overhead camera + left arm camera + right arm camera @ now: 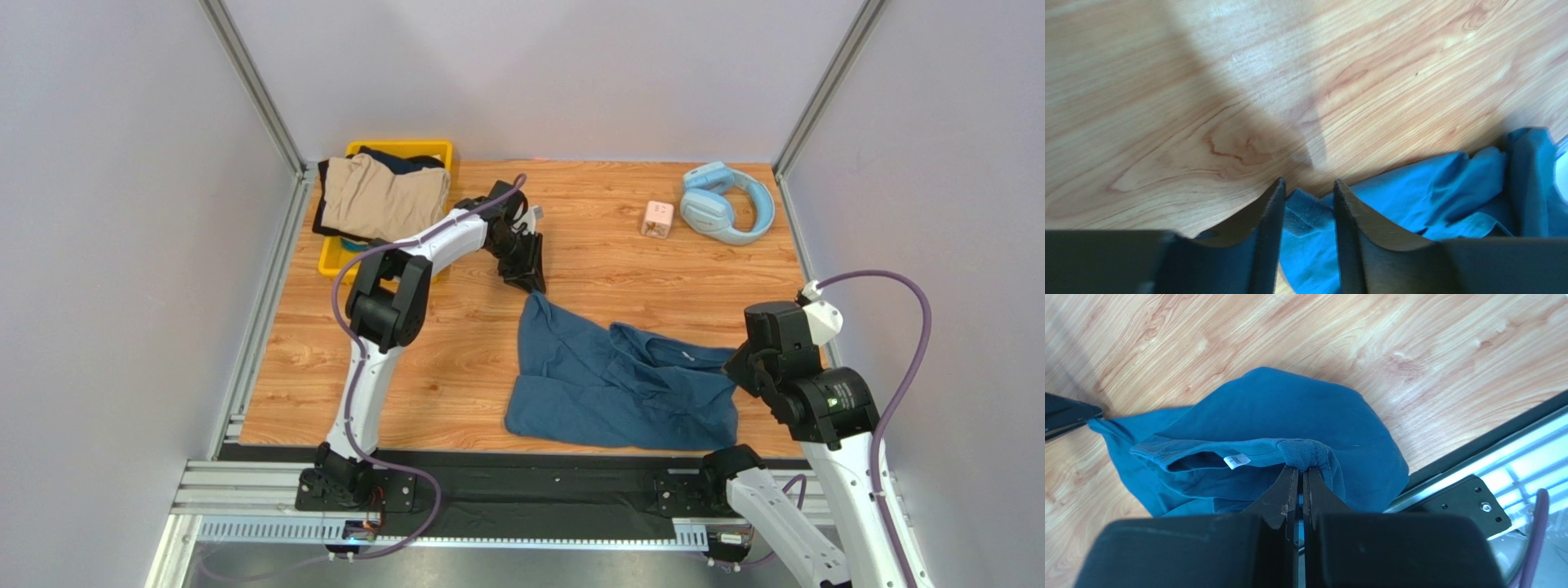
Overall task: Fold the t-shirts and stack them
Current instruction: Flatten the tshirt out
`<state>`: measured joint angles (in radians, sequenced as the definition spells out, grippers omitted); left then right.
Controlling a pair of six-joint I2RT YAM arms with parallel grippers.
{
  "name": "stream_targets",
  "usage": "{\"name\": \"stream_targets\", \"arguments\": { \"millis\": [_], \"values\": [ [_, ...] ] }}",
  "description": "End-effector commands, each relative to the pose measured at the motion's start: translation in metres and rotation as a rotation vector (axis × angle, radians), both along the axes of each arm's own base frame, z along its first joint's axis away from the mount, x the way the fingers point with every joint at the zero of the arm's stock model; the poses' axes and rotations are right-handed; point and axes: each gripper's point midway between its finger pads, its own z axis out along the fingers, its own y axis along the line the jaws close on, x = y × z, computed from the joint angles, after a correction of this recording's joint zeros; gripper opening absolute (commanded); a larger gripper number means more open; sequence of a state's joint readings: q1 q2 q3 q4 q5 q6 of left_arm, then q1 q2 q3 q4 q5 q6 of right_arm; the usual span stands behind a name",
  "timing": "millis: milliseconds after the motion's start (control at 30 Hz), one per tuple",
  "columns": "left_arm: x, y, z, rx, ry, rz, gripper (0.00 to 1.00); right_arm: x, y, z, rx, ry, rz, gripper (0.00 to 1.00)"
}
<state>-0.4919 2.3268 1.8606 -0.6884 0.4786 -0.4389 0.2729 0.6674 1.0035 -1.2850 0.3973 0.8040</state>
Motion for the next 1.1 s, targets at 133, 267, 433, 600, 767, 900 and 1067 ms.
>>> {"name": "stream_targets", "arguments": {
  "millis": [133, 267, 433, 600, 767, 900, 1067],
  "values": [
    [-0.035, -0.01, -0.01, 0.014, 0.048, -0.098, 0.0, -0.003, -0.015, 0.007, -0.038, -0.033, -0.079, 0.0],
    [-0.039, -0.01, -0.001, 0.012, 0.037, -0.098, 0.0, 0.0, -0.014, 0.001, -0.033, -0.029, -0.089, 0.0],
    [-0.028, 0.014, 0.025, 0.113, -0.076, -0.065, 0.0, 0.001, -0.017, -0.006, -0.054, -0.016, -0.098, 0.0],
    [-0.013, 0.071, 0.052, 0.234, -0.154, 0.08, 0.0, -0.008, -0.033, -0.006, -0.143, 0.036, -0.13, 0.0],
    [-0.009, 0.129, 0.094, 0.332, -0.271, 0.175, 0.0, -0.031, -0.047, 0.014, -0.163, 0.041, -0.196, 0.0],
    [-0.019, 0.158, 0.091, 0.382, -0.263, 0.213, 0.0, -0.032, -0.046, 0.022, -0.151, -0.003, -0.174, 0.15],
    [-0.029, 0.16, 0.073, 0.356, -0.18, 0.208, 0.0, -0.022, -0.053, 0.037, -0.218, -0.009, -0.165, 0.47]
  ]
}}
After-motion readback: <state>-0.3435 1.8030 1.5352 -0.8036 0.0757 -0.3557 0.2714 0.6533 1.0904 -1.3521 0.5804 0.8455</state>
